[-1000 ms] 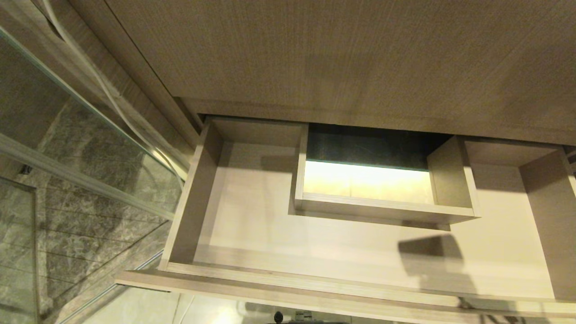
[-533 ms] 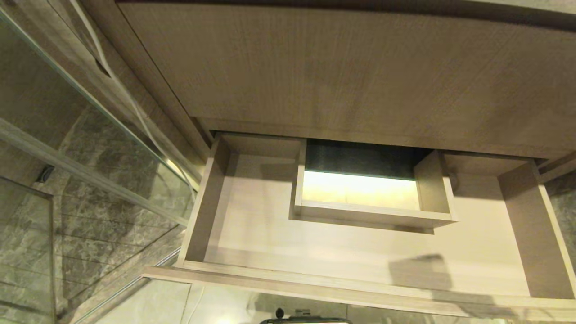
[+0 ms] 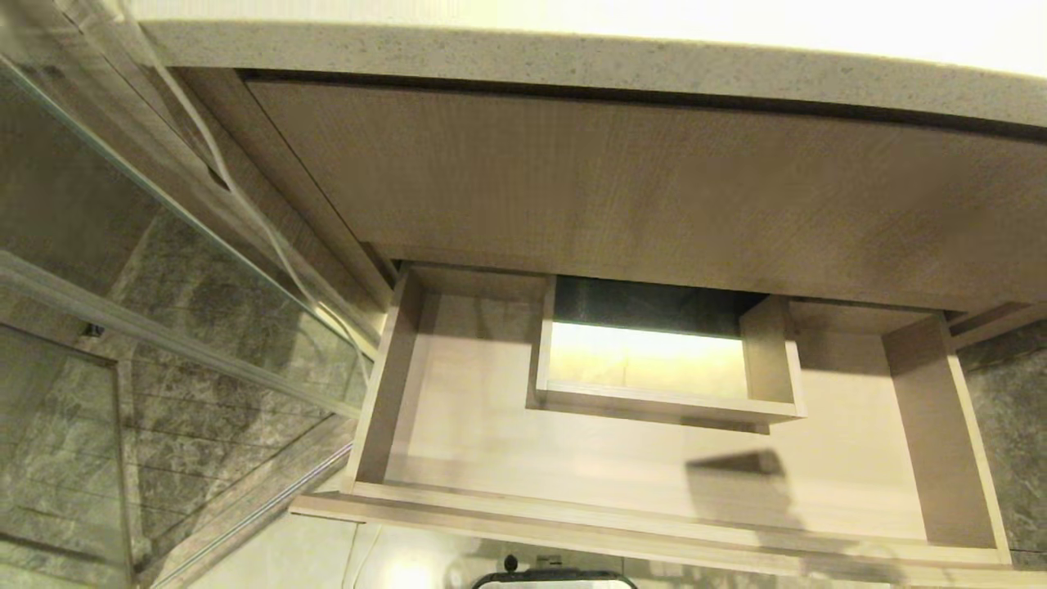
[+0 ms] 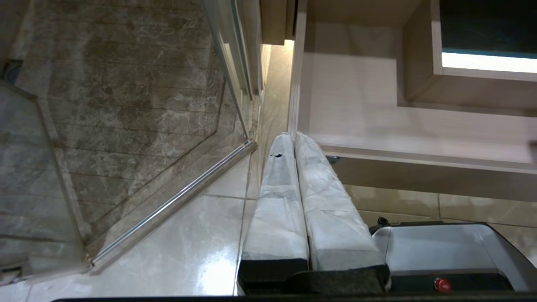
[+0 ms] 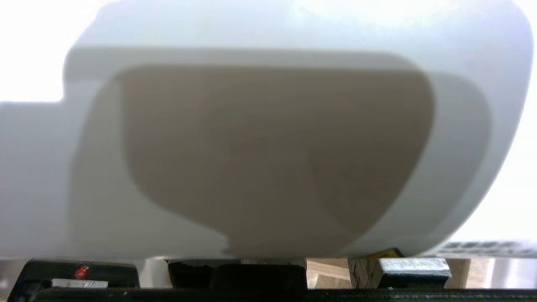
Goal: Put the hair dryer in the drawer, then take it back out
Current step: Place it on the countertop
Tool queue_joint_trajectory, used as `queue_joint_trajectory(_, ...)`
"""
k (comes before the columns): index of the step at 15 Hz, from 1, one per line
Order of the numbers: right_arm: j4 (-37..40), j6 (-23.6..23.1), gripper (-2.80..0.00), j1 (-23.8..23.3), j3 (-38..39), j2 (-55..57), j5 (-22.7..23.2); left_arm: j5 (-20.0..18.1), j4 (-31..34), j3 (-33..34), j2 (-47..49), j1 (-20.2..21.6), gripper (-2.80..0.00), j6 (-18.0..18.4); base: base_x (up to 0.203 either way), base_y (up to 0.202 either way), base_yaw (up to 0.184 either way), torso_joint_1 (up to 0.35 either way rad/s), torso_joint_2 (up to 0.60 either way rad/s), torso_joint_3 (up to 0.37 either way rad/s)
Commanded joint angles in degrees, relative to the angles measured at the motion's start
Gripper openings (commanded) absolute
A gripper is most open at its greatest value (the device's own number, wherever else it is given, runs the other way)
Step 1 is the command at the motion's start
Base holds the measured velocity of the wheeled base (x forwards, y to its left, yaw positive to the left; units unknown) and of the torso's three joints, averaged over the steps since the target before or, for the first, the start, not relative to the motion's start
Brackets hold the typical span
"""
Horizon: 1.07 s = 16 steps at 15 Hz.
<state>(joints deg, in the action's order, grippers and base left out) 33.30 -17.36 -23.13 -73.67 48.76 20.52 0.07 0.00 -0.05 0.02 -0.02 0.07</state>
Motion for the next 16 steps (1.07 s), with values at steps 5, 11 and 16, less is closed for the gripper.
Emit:
queue_joint_trajectory(5, 0.1, -0.1, -2.8, 0.0, -0.3, 0.3, 0.1, 0.0, 0.0, 0.0, 0.0, 0.0, -2.8, 0.0, 0.0, 0.0, 0.0, 0.283, -0.54, -0.258)
queue_joint_trajectory(11, -0.4, 1.3, -2.8, -0.2, -2.1, 3.3, -1.8, 0.0, 0.0, 0.0, 0.0, 0.0, -2.8, 0.0, 0.0, 0.0, 0.0, 0.297, -0.57, -0.275)
queue_joint_trajectory(16, -0.2, 1.6, -2.8, -0.2, -3.9, 4.9, -9.9, 0.0, 0.0, 0.0, 0.0, 0.0, -2.8, 0.0, 0.0, 0.0, 0.0, 0.027, -0.05, -0.021)
